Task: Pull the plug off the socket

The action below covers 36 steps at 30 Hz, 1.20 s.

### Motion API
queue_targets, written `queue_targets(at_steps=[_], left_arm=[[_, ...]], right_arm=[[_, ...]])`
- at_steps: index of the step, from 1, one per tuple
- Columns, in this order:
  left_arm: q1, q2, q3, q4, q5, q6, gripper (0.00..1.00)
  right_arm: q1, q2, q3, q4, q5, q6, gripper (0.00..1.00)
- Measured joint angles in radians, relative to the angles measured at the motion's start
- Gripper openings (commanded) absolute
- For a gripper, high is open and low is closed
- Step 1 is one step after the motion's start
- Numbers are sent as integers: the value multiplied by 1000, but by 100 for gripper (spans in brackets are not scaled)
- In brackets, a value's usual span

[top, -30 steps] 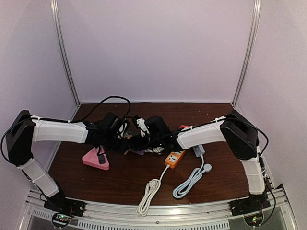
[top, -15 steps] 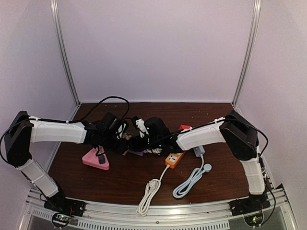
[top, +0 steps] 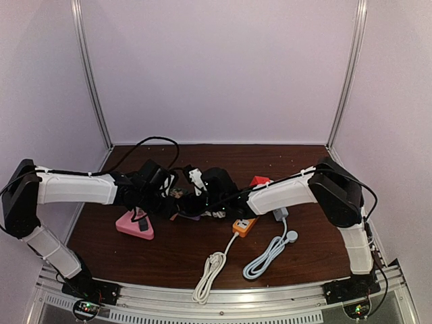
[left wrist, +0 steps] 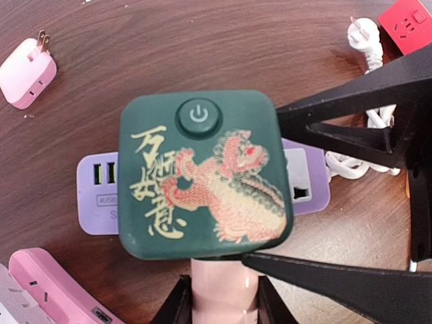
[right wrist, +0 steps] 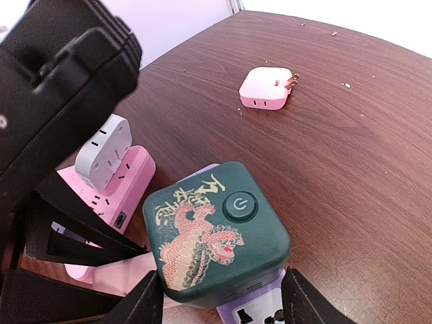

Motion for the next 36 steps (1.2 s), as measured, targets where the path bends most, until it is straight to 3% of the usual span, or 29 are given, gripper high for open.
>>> queue_targets(at_steps=[36], left_arm=[[5,-84,-114,62,21,-24,2]], right_arm=[[32,16,9,23,42,-30,59]])
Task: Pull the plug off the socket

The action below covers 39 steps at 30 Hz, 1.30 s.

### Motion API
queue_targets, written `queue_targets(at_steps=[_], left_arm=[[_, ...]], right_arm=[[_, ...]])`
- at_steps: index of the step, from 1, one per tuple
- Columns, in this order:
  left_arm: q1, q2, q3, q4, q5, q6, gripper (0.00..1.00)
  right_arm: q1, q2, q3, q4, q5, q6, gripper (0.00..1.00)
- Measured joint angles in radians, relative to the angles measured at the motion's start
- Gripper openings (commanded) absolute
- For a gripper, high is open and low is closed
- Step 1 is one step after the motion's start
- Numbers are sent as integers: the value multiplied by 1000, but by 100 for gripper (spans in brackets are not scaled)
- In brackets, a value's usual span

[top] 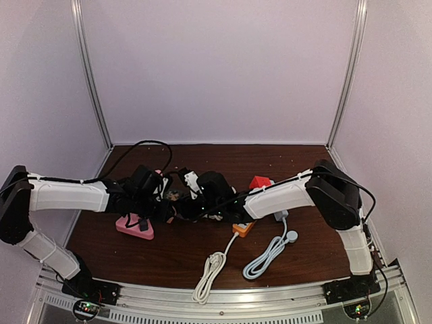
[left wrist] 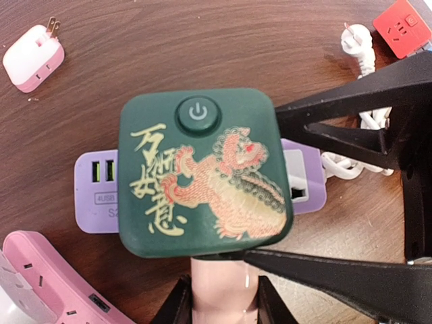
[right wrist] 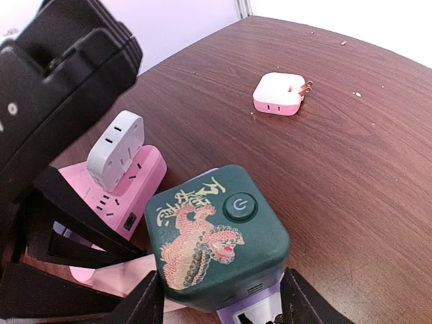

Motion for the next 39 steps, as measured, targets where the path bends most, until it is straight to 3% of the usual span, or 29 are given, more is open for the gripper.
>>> queue_targets(at_steps=[39], left_arm=[[34,-39,-82,106,69,51,0]], right_arm=[[-13,8,-9,12,-22,27,59]])
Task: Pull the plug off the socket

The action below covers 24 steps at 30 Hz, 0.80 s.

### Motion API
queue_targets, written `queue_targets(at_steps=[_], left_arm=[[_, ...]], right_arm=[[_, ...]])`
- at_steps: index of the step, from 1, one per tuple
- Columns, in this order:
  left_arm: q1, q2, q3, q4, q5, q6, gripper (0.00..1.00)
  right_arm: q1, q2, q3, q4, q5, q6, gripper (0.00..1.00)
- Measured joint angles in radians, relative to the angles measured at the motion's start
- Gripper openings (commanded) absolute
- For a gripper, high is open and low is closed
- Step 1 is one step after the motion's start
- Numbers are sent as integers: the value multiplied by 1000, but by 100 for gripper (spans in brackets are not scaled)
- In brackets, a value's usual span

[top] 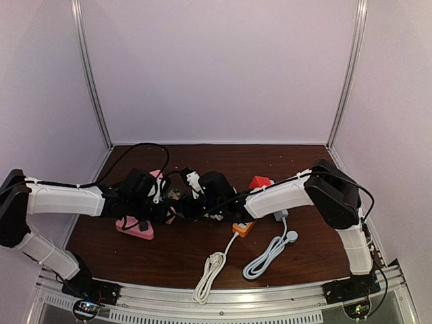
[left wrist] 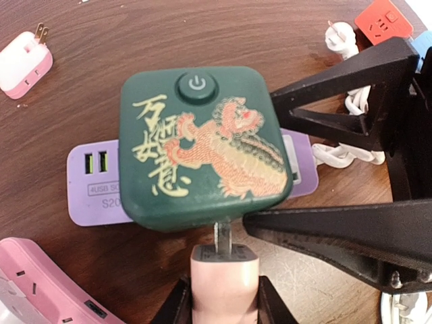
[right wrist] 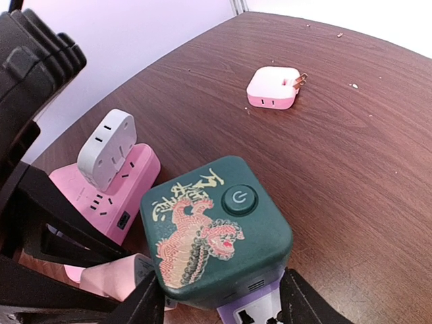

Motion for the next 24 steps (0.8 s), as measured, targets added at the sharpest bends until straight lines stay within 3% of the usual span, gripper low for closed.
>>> queue_targets(at_steps=[5,15,24], left_arm=[[0,-6,1,-9,4,-24,0],[-13,-71,19,-238,60,-50,0],[-3,-96,220,-364,-6,-61,0]], right_arm=[[0,5,9,-8,11,0,59],[-114,30,-8,-81,150,4,62],[-85,-20,-8,-143,113,-1,68]])
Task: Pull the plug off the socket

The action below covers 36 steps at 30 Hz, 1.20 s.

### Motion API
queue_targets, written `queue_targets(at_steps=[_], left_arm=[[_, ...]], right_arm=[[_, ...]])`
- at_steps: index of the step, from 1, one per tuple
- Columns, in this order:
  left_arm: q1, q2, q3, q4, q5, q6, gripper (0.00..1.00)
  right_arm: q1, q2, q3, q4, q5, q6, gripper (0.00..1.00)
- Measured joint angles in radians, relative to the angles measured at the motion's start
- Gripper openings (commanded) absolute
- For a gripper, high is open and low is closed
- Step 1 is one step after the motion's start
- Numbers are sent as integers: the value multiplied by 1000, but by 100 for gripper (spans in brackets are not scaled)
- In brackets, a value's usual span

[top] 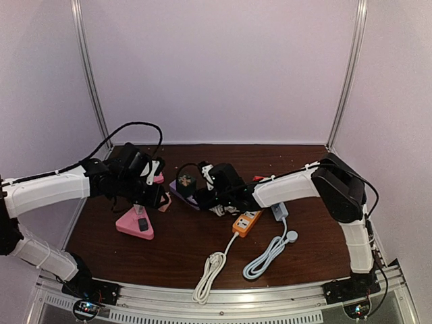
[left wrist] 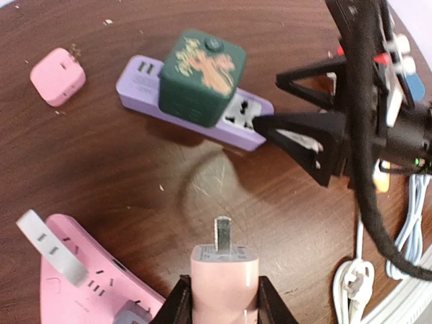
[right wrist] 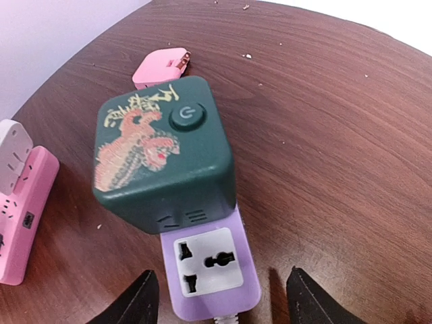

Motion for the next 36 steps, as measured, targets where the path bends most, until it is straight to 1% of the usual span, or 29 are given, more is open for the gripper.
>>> queue_targets(at_steps=[3,6,9,13,16,20,27,36], left_arm=[[39,-2,82,-35,-23,-2,0],[112,-2,141,-50,-28,-4,0],[206,4,181,-52,-21,-4,0],[322,40,203,-24,41,-11,2],[416,106,200,45,138,-31,2],[505,216,182,158,251,-66,2],[598,358,154,324,396,-116,2],[725,476,138,489,549,-156,2]], right_arm=[[0,-39,8,-43,-6,2,74],[-2,-71,24,-79,-10,9,84],[-5,-114,24,-122,-11,8,92],[-8,-170,24,-174,-10,6,98],[-13,-216,21,-204,-10,7,100],[-21,-267,14,-225,-15,10,100],[-35,-291,-10,-254,-21,12,100],[-41,-292,-26,-261,-20,29,100]])
